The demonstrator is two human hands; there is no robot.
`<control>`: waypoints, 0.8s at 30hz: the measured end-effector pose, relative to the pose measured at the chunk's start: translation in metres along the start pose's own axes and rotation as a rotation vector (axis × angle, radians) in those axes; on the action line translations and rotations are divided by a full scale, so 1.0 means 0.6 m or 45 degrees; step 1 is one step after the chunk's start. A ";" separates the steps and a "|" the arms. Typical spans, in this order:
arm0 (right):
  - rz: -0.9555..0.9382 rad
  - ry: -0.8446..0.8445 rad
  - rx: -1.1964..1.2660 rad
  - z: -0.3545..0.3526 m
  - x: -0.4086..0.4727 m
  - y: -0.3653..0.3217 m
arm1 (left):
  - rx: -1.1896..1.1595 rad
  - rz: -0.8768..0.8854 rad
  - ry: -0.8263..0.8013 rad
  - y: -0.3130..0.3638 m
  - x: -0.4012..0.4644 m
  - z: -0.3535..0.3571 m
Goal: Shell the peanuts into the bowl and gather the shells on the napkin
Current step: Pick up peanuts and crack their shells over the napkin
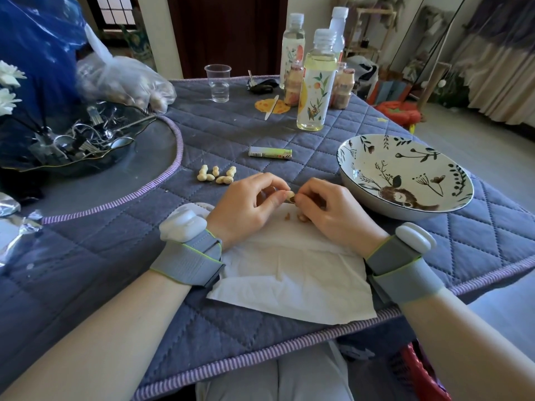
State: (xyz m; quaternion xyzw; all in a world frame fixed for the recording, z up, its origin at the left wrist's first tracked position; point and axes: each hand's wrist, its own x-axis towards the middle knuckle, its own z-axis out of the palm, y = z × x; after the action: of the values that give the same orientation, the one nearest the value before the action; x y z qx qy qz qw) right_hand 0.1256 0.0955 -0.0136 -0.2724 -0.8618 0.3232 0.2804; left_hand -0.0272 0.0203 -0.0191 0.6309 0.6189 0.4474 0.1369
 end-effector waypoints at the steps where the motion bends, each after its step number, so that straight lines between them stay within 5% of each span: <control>1: 0.013 0.006 0.007 0.001 0.000 -0.001 | 0.024 0.011 -0.003 -0.002 0.001 0.000; 7: 0.061 0.134 0.117 0.002 0.002 -0.004 | -0.046 -0.094 0.032 0.002 0.000 0.002; 13: -0.127 0.294 -0.097 0.012 0.001 -0.003 | -0.165 -0.272 -0.019 0.011 0.003 0.003; 24: -0.250 0.269 -0.249 0.019 0.004 0.002 | -0.253 -0.309 -0.039 0.013 0.004 -0.002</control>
State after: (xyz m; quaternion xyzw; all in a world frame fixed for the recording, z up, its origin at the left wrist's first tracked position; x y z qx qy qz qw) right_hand 0.1169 0.0930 -0.0212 -0.2452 -0.8773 0.1784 0.3720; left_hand -0.0232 0.0202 -0.0117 0.5416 0.6412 0.4768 0.2612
